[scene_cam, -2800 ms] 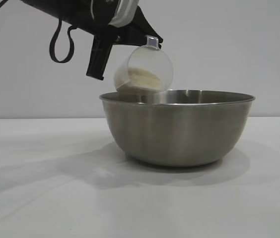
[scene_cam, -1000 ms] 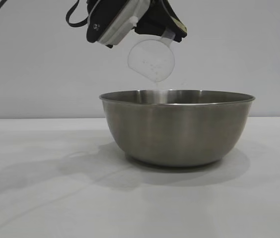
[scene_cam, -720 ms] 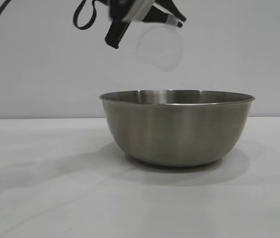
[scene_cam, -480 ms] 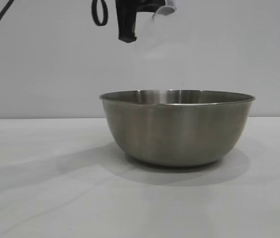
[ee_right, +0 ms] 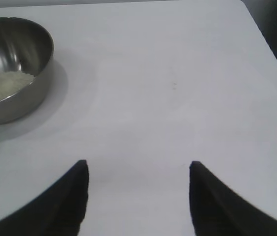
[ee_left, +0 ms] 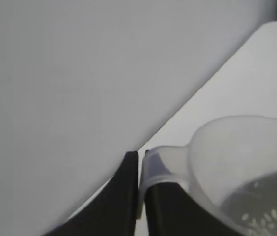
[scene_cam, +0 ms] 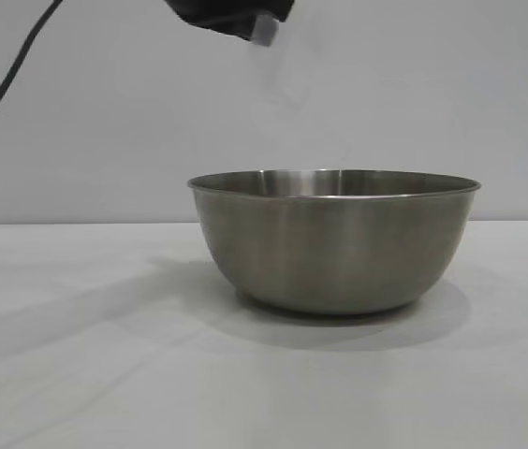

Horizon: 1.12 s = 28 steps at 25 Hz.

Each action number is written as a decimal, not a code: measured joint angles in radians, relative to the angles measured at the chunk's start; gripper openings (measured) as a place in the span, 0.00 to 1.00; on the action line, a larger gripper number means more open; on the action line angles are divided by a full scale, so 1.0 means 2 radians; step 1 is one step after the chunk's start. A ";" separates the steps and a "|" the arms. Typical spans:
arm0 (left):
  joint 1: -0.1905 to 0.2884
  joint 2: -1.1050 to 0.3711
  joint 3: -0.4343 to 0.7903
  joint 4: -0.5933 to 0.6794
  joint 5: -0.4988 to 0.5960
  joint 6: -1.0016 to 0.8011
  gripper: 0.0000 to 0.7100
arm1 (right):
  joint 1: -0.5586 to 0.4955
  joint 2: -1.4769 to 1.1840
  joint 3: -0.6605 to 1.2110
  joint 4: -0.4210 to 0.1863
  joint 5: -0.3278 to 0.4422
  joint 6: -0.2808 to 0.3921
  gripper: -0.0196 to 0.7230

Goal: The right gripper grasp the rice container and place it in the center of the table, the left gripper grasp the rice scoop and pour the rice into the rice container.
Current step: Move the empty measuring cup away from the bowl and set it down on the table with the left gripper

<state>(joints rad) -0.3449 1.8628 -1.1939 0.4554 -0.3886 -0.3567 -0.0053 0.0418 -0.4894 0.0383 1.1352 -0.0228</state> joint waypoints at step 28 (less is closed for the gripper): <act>0.109 0.058 0.227 -0.036 -0.218 0.089 0.00 | 0.000 0.000 0.000 0.000 0.000 0.000 0.54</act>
<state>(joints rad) -0.1279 1.9794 -0.7392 0.3839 -0.8255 -0.1787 -0.0053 0.0418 -0.4894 0.0383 1.1352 -0.0228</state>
